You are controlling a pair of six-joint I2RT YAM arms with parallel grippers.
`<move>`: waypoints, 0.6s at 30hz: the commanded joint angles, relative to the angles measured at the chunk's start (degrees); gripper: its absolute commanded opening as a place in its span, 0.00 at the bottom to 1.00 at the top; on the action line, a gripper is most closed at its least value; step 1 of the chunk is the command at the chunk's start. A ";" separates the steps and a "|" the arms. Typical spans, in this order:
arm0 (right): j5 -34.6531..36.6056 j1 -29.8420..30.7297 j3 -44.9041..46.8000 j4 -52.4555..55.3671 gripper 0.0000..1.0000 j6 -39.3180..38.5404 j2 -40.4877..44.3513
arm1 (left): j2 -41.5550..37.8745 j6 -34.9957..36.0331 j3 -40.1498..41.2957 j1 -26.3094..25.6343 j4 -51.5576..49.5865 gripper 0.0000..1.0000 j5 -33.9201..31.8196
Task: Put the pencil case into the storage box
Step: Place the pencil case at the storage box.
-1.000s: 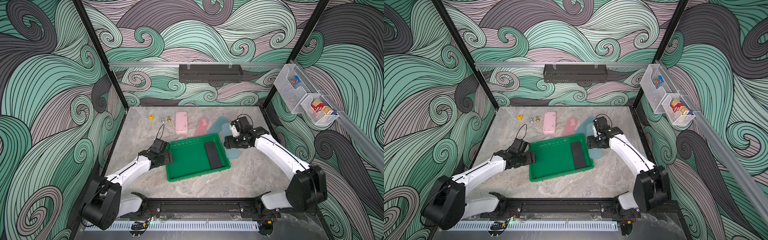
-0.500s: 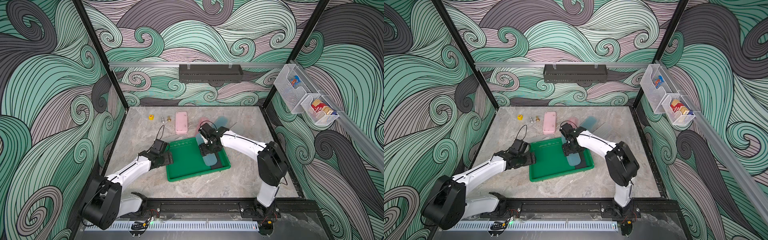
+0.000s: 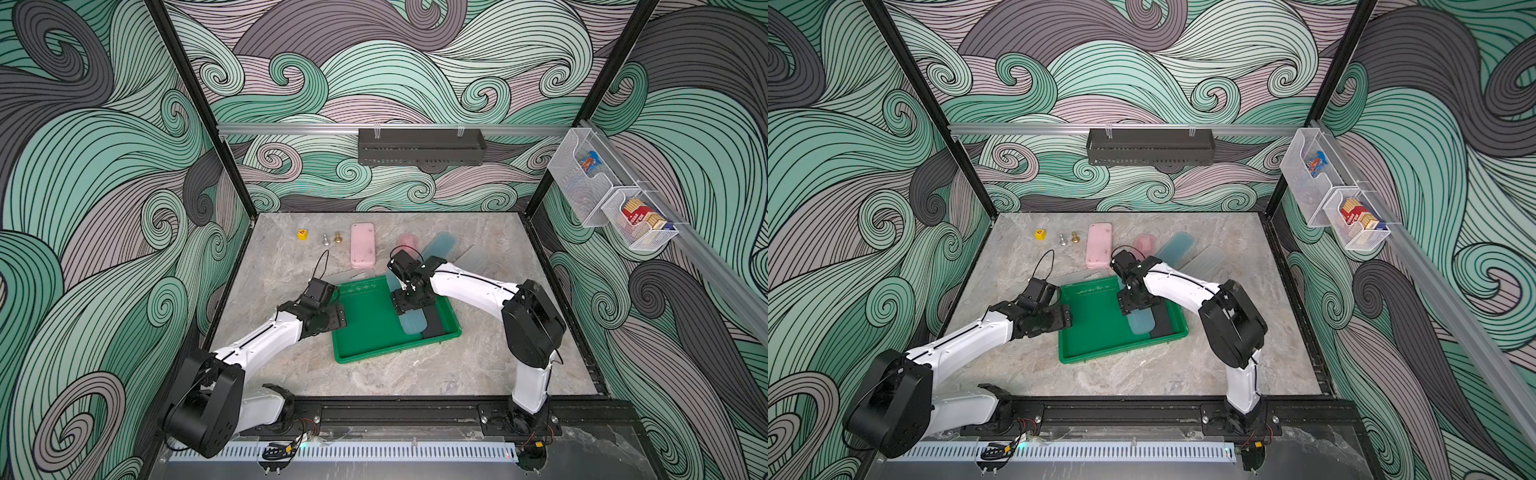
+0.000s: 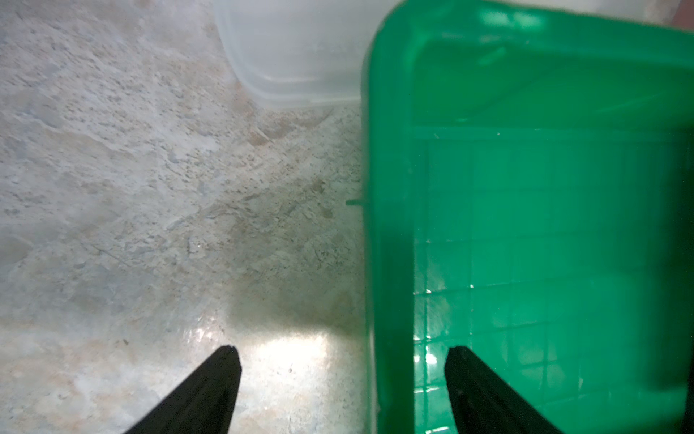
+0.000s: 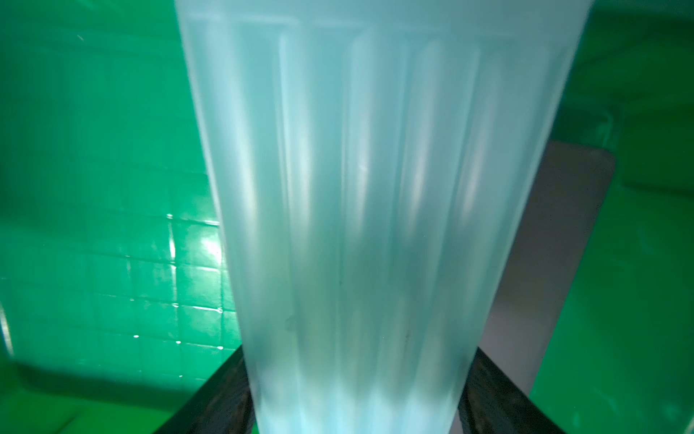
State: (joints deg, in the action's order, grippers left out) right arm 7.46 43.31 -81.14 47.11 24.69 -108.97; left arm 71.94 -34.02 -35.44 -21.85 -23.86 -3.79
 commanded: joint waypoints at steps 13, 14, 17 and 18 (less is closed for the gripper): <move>-0.61 2.12 4.37 1.05 0.65 2.13 0.51 | 0.73 0.46 0.02 0.40 0.21 0.90 0.45; -0.61 2.30 4.57 1.05 0.66 2.20 0.67 | 0.68 0.53 -0.03 0.40 0.13 0.90 0.45; -0.33 2.73 5.50 1.10 0.66 2.72 1.97 | 0.58 0.49 0.02 0.40 0.14 0.90 0.38; -0.14 2.82 5.94 1.04 0.66 2.94 2.53 | 0.54 0.52 0.02 0.40 0.13 0.90 0.36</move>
State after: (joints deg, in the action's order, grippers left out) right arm 8.45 45.36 -77.82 46.02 26.37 -106.78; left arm 72.58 -34.02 -35.44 -21.85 -23.53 -3.79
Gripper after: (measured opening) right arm 0.690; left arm 0.895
